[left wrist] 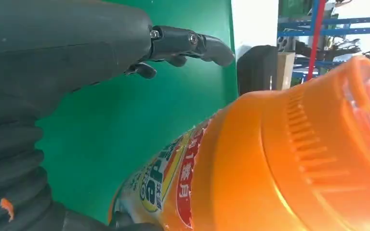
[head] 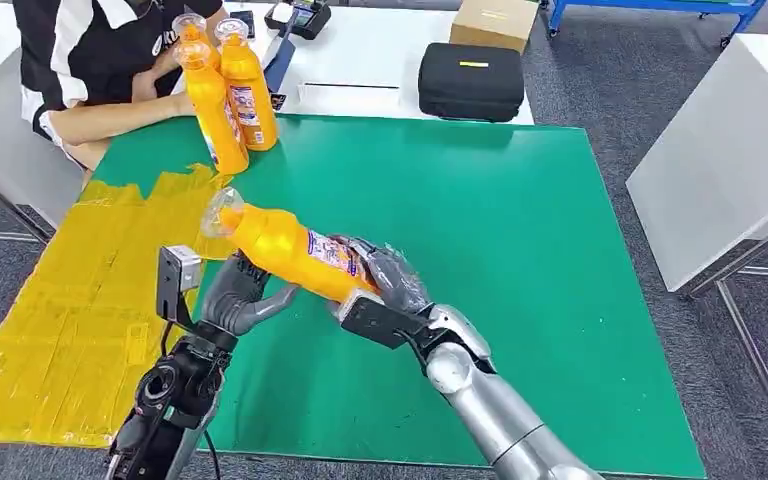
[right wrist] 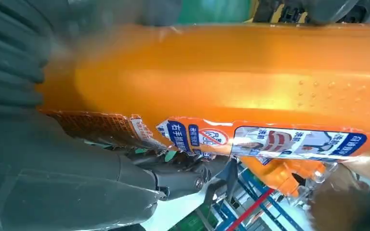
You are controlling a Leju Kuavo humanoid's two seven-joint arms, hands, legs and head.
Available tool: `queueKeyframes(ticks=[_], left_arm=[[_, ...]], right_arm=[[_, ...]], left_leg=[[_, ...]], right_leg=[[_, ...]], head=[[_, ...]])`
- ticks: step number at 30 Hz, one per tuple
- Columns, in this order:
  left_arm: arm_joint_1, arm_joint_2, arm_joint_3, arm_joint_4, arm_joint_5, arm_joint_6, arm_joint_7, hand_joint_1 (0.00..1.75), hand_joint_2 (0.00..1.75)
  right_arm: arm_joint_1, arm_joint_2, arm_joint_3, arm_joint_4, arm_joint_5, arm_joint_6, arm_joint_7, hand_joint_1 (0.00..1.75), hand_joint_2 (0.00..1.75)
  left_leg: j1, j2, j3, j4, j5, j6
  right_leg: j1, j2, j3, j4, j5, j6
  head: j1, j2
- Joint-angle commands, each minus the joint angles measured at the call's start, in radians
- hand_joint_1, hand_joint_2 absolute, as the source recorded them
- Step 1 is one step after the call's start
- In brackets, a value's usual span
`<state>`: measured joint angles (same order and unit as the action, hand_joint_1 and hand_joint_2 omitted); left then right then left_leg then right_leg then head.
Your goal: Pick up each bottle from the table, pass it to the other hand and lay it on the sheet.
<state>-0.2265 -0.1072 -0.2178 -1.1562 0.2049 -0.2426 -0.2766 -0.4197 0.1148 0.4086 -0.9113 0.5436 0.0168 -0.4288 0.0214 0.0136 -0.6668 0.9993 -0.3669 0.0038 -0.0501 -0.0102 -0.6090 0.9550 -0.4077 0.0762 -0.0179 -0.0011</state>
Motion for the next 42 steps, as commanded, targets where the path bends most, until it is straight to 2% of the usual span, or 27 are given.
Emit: queueKeyframes(ticks=[1, 6, 17, 19, 21, 22, 28, 35, 36, 40, 42], left_arm=[[-0.065, 0.021, 0.004, 0.109, 0.001, -0.003, -0.009, 0.0, 1.75], [-0.071, 0.02, 0.008, 0.121, 0.001, 0.001, -0.018, 0.0, 1.75], [-0.044, 0.019, 0.024, 0.084, 0.004, 0.011, -0.002, 0.0, 1.75], [-0.037, 0.018, 0.021, 0.075, 0.004, 0.014, 0.005, 0.0, 1.75], [-0.04, 0.017, 0.018, 0.076, 0.005, 0.017, 0.008, 0.0, 1.75], [-0.042, 0.017, 0.016, 0.078, 0.005, 0.017, 0.009, 0.0, 1.75], [-0.064, 0.02, 0.0, 0.101, 0.006, 0.038, 0.008, 0.0, 1.75], [-0.062, 0.021, -0.003, 0.106, 0.007, 0.047, 0.006, 0.0, 1.75], [-0.063, 0.02, -0.005, 0.113, 0.008, 0.054, 0.002, 0.0, 1.75], [-0.072, 0.015, -0.01, 0.144, 0.008, 0.075, -0.022, 0.0, 1.75], [-0.073, 0.016, -0.015, 0.148, 0.003, 0.08, -0.035, 0.07, 1.75]], right_arm=[[-0.067, 0.011, 0.079, 0.089, 0.028, 0.026, -0.027, 1.75, 1.75], [-0.106, 0.033, 0.179, 0.164, 0.064, 0.084, -0.052, 1.75, 1.75], [-0.15, 0.05, 0.269, 0.26, 0.083, 0.135, -0.031, 1.75, 1.75], [-0.149, 0.054, 0.266, 0.263, 0.058, 0.146, -0.014, 1.75, 1.75], [-0.146, 0.048, 0.277, 0.252, 0.01, 0.206, -0.029, 1.75, 1.75], [-0.145, 0.046, 0.284, 0.25, -0.01, 0.235, -0.036, 1.75, 1.75], [-0.142, 0.048, 0.332, 0.247, -0.088, 0.354, -0.075, 1.75, 1.75], [-0.141, 0.047, 0.337, 0.242, -0.113, 0.382, -0.096, 1.75, 1.75], [-0.137, 0.044, 0.336, 0.233, -0.143, 0.413, -0.124, 1.75, 1.75], [-0.119, 0.034, 0.326, 0.205, -0.212, 0.481, -0.175, 1.75, 1.75], [-0.116, 0.031, 0.324, 0.199, -0.22, 0.484, -0.18, 1.75, 1.75]], left_leg=[[0.001, 0.001, 0.006, 0.001, -0.003, 0.0], [0.001, 0.001, 0.004, 0.0, -0.002, 0.0], [0.001, 0.0, 0.007, 0.0, -0.003, 0.0], [0.001, -0.001, 0.007, 0.0, -0.003, 0.0], [0.001, 0.0, 0.003, 0.0, -0.001, 0.0], [0.001, -0.001, 0.007, 0.001, -0.003, 0.0], [0.001, -0.001, 0.004, 0.0, -0.002, 0.0], [0.002, -0.002, 0.006, 0.001, -0.003, 0.0], [0.001, -0.001, 0.003, 0.0, -0.001, 0.0], [0.002, -0.002, 0.007, 0.001, -0.003, 0.0], [0.001, -0.002, 0.004, 0.0, -0.002, 0.0]], right_leg=[[0.001, 0.002, 0.005, 0.001, -0.002, -0.006], [0.001, 0.002, 0.003, 0.0, -0.001, -0.004], [0.002, 0.001, 0.006, 0.0, -0.003, -0.006], [0.002, 0.001, 0.006, 0.001, -0.003, -0.007], [0.001, 0.0, 0.003, 0.0, -0.001, -0.004], [0.002, 0.0, 0.006, 0.001, -0.003, -0.007], [0.002, 0.0, 0.004, 0.0, -0.002, -0.005], [0.002, 0.0, 0.005, 0.0, -0.003, -0.006], [0.001, -0.001, 0.002, 0.0, -0.001, -0.004], [0.002, -0.001, 0.007, 0.0, -0.003, -0.007], [0.002, -0.001, 0.004, 0.0, -0.002, -0.005]], head=[[0.0, 0.0], [0.0, 0.0], [0.0, 0.0], [0.0, 0.0], [0.0, 0.0], [0.0, 0.0], [0.0, 0.0], [0.0, 0.0], [0.0, 0.0], [0.0, 0.0], [0.0, 0.0]])
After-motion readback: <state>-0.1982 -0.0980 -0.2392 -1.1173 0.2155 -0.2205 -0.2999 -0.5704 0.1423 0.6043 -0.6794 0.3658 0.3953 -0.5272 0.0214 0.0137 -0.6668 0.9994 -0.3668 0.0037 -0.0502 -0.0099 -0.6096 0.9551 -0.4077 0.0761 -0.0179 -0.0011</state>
